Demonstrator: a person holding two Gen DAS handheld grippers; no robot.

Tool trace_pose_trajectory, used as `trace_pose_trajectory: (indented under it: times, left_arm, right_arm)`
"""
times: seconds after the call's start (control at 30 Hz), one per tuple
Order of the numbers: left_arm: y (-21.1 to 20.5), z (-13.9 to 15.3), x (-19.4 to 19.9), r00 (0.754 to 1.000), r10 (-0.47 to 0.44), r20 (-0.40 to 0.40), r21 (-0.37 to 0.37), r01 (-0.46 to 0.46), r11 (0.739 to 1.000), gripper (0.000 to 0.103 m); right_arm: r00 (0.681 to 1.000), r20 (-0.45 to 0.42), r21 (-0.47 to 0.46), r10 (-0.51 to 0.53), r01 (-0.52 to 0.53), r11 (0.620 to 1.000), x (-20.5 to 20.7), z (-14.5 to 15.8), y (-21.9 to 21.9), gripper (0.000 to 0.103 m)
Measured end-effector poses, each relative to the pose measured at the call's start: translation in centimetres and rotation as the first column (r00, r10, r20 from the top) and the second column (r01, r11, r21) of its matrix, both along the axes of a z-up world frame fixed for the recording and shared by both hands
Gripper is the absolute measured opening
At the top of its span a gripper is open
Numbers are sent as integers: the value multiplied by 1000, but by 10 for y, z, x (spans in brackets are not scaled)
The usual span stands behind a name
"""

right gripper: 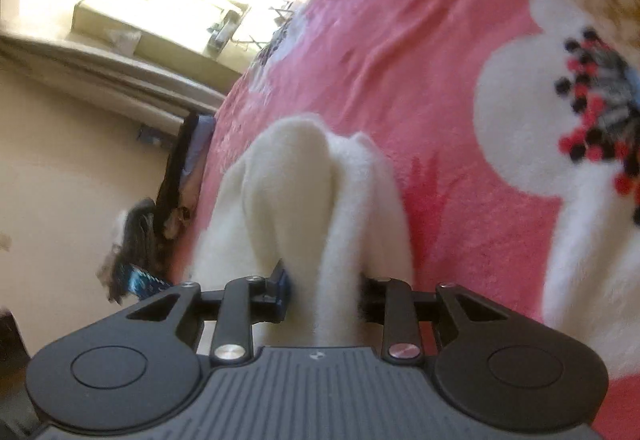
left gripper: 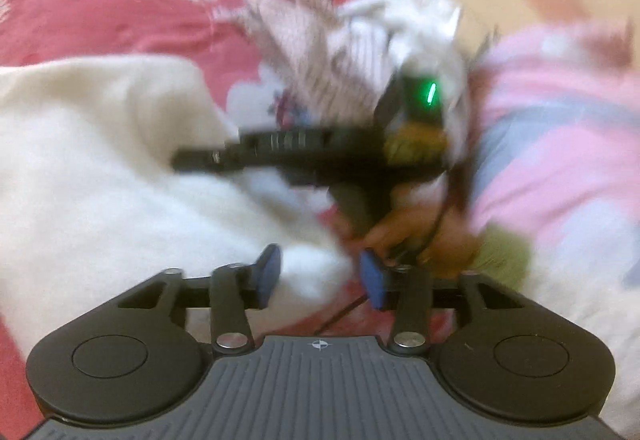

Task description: Fold clothes

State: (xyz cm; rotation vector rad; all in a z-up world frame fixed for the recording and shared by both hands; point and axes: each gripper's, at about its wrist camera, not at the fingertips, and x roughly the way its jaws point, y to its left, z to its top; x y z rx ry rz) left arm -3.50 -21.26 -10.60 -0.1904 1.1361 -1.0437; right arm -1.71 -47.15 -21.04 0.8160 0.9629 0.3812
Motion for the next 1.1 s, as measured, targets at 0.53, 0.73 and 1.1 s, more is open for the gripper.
trace_pose_trajectory:
  times: [0.53,0.73,1.1]
  left_arm:
    - [153,-73,38,921,343,-183,104,-329,939,79]
    - [160,-116,66,838,380,-392,-36,-426,904,87]
    - [144,-136,79,751,329,-573,-186,-510,840,86]
  right_arm:
    - [999,-47,-78,-19,15,997,0,10,-5,82]
    - [991,-115,56,68,-62,997,19,-29,8,90]
    - [987,-71,310,145,-116,944,37,-36,32,86]
